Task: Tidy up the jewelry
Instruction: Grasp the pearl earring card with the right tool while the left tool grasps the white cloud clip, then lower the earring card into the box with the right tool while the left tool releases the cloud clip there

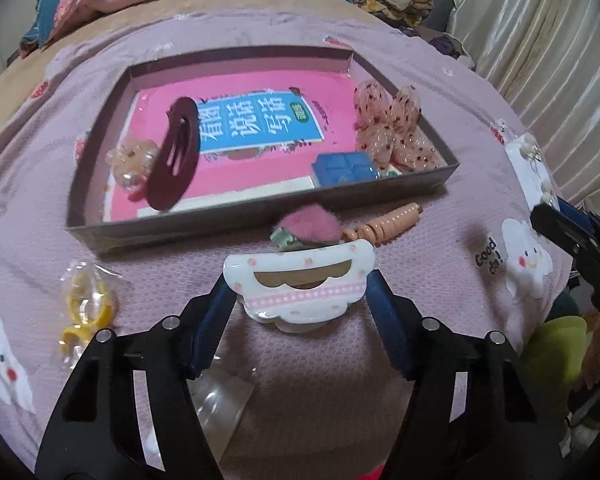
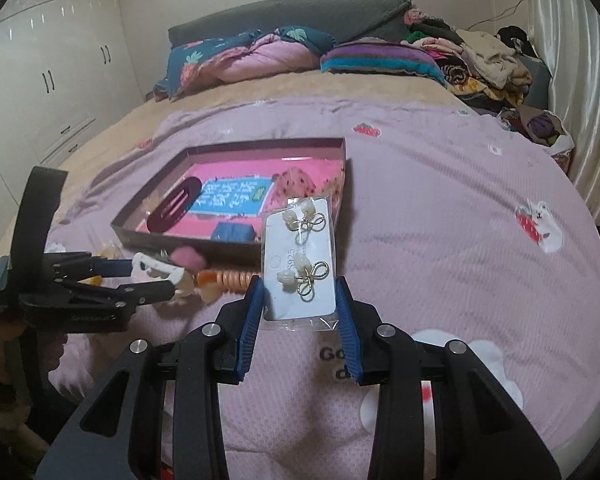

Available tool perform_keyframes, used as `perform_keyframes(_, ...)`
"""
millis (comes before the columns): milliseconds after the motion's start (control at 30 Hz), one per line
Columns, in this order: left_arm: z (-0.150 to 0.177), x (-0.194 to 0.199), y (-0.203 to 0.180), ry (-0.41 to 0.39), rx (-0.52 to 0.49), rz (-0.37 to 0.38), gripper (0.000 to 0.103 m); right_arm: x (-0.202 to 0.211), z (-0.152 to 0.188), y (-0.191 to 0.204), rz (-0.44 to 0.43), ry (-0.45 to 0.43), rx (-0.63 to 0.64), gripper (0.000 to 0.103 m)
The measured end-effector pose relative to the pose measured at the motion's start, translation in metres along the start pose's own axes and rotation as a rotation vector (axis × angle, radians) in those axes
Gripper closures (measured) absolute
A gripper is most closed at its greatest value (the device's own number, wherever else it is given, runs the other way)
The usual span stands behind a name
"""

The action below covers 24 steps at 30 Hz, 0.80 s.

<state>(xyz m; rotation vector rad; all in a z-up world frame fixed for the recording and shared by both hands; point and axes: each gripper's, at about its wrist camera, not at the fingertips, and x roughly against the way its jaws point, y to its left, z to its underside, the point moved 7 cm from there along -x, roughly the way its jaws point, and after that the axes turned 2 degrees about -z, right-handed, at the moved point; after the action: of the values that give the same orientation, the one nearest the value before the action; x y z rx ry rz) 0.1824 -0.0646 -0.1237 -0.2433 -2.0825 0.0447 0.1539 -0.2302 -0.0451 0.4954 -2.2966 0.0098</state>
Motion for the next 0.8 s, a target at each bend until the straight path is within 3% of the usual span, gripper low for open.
perform_keyframes(800,-0.046,0.088,0.075,-0.196,0.147,-0.065,0.045,0.007,-0.034,0.026,-0.05,-0.056,0.051,0.069)
